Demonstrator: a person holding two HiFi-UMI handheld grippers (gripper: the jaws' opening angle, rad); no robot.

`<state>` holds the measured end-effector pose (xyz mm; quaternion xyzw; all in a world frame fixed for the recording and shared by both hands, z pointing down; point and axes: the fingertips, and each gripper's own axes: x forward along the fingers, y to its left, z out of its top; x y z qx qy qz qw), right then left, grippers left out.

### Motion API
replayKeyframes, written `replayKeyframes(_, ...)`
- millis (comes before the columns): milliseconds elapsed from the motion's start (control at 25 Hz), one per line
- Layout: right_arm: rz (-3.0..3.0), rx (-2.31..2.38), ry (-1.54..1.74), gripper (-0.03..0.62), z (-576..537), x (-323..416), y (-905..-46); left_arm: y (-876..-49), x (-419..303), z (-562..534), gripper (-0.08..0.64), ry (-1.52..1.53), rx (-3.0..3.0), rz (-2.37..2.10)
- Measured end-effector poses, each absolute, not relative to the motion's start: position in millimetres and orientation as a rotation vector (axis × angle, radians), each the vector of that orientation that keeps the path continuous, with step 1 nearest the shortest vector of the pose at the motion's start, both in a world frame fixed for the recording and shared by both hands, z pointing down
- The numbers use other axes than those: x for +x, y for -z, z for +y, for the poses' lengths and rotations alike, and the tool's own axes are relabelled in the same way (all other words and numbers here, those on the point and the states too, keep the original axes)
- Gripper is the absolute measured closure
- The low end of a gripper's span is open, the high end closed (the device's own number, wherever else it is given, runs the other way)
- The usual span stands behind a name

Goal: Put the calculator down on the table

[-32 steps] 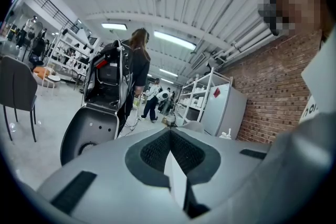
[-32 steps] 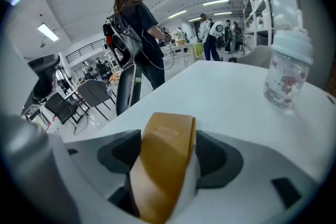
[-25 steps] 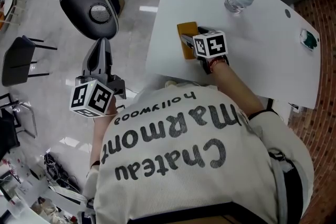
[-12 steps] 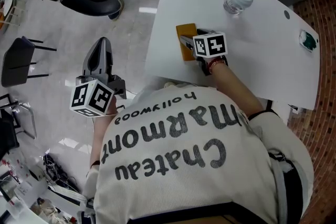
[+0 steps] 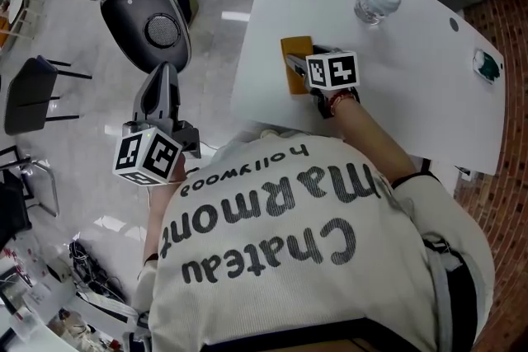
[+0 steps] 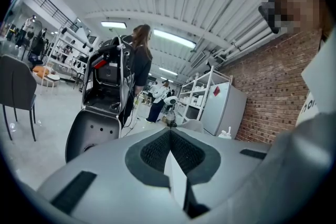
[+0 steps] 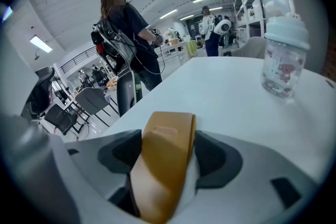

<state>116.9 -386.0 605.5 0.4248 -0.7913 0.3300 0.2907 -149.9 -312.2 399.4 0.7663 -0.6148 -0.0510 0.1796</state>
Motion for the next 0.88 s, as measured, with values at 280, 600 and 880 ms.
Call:
replayKeyframes(280,-2.065,1.108,-0.908,0.268,-386,115,-607,-404,-157,-306,0.560,0.158,2.161,-1.727)
replayKeyframes(600,-2.079,1.131,-0.912,0.270,-385,115,-606,-397,-182,-294,0.560,0.141,2.152,-1.720)
replayKeyframes(880,-2.087,1.159,-0.928,0.276,-387,118,-606,-402,-195,-280,0.560,0.107,2.130,-1.698)
